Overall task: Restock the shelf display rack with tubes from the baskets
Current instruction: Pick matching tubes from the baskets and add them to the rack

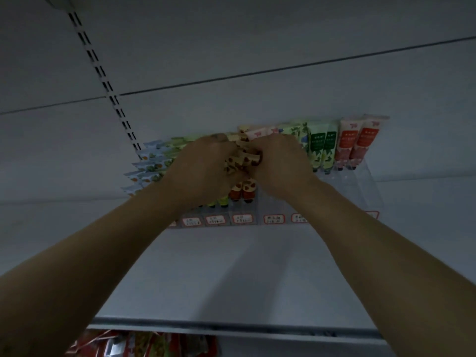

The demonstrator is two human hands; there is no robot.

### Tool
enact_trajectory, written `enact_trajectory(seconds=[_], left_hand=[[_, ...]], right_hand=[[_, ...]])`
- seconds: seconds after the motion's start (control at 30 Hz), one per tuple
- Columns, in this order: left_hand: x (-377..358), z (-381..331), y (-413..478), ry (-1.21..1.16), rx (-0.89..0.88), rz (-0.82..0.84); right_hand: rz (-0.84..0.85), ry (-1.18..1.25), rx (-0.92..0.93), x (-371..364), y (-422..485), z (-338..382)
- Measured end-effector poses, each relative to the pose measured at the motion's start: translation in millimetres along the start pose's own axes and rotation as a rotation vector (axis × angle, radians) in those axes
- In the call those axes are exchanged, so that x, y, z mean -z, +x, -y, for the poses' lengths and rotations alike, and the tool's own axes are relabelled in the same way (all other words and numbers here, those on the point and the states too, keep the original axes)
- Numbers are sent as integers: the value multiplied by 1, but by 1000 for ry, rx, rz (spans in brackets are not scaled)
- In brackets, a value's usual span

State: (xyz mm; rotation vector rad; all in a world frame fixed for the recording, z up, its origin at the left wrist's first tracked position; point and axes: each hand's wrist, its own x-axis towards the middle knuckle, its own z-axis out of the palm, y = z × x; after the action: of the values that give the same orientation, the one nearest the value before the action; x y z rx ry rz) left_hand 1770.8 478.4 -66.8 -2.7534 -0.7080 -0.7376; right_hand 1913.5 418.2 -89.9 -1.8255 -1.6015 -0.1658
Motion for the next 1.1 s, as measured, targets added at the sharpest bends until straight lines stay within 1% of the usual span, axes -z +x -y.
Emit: enact_trajectory(seconds=[0.13,0.27,0.37,0.43,0.5,0.73,0.83,0.93,1.0,1.1], left_hand=[[0,-4,-1,-16,1,-39],[-1,-5,1,15,58,14],[1,-4,10,104,139,57],[2,-9,17,219,189,80],[1,-12,22,297,194,91],[1,-15,25,337,218,122],[1,-17,24,372,212,131],[0,-21,21,425,208,176],[-1,-21,22,419,224,224],[4,-19,17,265,256,283]], right_hand=[[18,-8,-21,-1,3,-1],[76,49,-20,4,4,-2],[67,68,-14,5,1,-2],[62,49,-11,5,-2,-3],[49,47,-17,6,-4,-4],[41,-37,-1,3,-2,-3],[10,-3,-18,-1,-3,-2],[16,32,-46,-2,-5,1],[22,9,-67,-2,-7,4],[55,-7,-105,0,-12,6]])
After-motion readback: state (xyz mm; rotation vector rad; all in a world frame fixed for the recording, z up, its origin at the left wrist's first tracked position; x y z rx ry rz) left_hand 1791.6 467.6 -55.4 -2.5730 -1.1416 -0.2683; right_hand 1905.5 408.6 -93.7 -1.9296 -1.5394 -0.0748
